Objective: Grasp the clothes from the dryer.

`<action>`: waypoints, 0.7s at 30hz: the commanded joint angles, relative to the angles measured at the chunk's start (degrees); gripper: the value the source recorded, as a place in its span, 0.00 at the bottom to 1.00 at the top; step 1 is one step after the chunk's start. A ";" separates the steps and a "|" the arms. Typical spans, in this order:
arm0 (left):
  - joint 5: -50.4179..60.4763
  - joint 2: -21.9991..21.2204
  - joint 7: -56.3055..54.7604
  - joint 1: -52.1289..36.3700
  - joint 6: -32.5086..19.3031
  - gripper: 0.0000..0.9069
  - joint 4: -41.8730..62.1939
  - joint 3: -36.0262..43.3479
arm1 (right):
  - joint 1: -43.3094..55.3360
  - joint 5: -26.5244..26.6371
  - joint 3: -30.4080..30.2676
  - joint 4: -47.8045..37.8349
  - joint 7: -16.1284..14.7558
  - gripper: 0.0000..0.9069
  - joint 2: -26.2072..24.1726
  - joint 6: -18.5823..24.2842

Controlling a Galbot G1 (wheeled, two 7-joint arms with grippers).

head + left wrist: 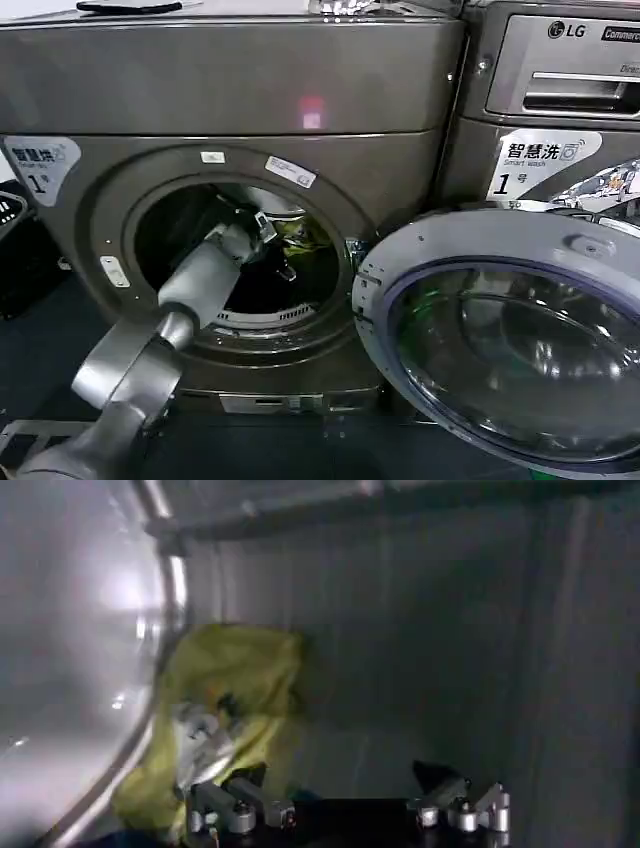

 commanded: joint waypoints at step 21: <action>-5.27 6.44 20.04 -0.23 -11.76 1.00 -2.58 9.77 | -0.46 -0.16 0.27 -0.36 -0.06 1.00 0.30 0.09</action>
